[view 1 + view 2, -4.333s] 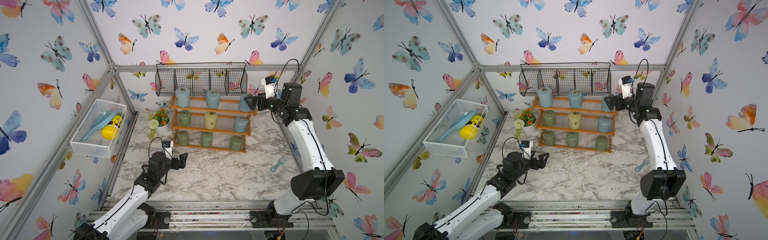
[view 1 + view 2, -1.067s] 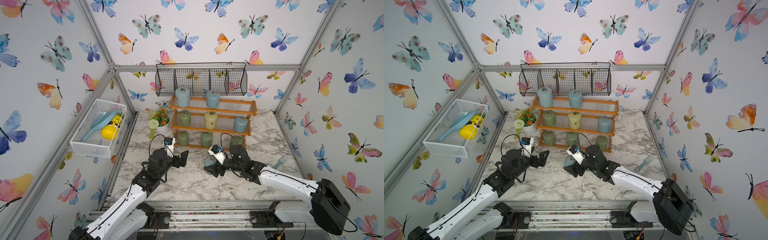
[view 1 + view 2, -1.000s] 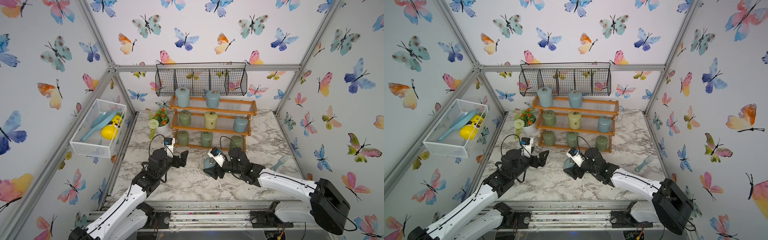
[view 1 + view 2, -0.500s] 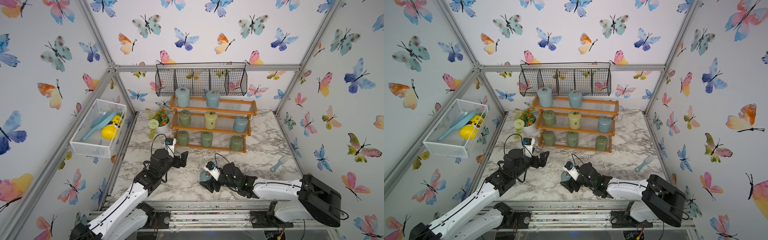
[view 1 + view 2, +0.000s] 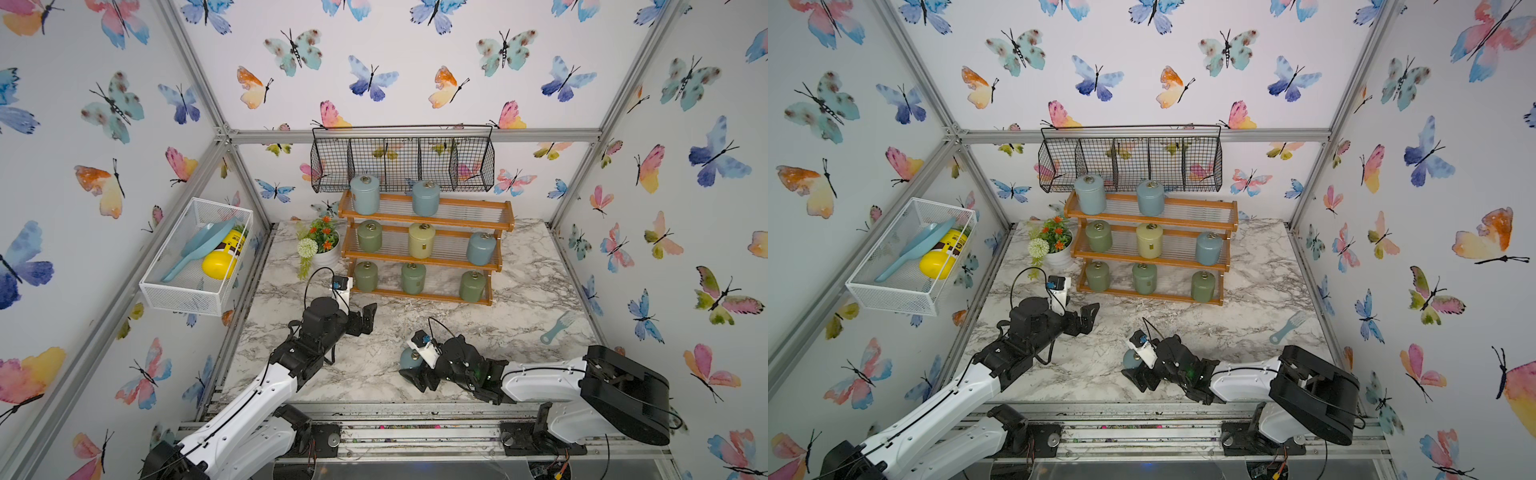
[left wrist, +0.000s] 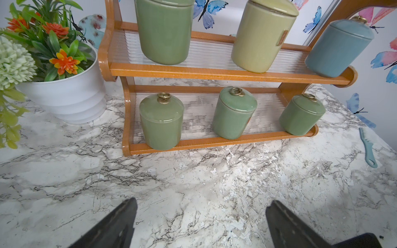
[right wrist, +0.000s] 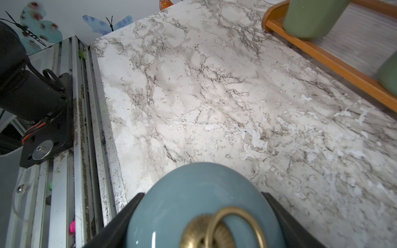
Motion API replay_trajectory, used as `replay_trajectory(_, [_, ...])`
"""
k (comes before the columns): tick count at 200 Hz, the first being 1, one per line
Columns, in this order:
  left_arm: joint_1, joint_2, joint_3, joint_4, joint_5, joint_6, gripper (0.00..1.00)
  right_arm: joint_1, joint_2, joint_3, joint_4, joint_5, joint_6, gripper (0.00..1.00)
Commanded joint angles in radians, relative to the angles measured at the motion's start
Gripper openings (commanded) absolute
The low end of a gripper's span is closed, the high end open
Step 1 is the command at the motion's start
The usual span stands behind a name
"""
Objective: Remove the tea canisters from the shelf
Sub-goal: Place the tea canister at the center of the board.
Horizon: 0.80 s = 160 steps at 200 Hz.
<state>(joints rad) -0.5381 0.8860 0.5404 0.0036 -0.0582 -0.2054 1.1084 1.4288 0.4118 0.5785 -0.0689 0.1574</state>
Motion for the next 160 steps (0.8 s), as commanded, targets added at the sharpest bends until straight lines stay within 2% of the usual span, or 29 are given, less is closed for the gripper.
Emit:
replay_trajectory(1, [0.002, -0.005, -0.007, 0.029, -0.004, 0.004, 0.98, 0.011, 0.004, -0.001, 0.101, 0.032, 0.016, 0.65])
replay_trajectory(60, [0.002, -0.022, -0.029, 0.035, -0.007, 0.006, 0.98, 0.021, 0.027, -0.019, 0.111, 0.049, 0.030, 0.68])
replay_trajectory(160, [0.002, -0.025, -0.044, 0.030, -0.034, 0.018, 0.99, 0.024, -0.014, -0.013, 0.023, 0.071, 0.037, 0.82])
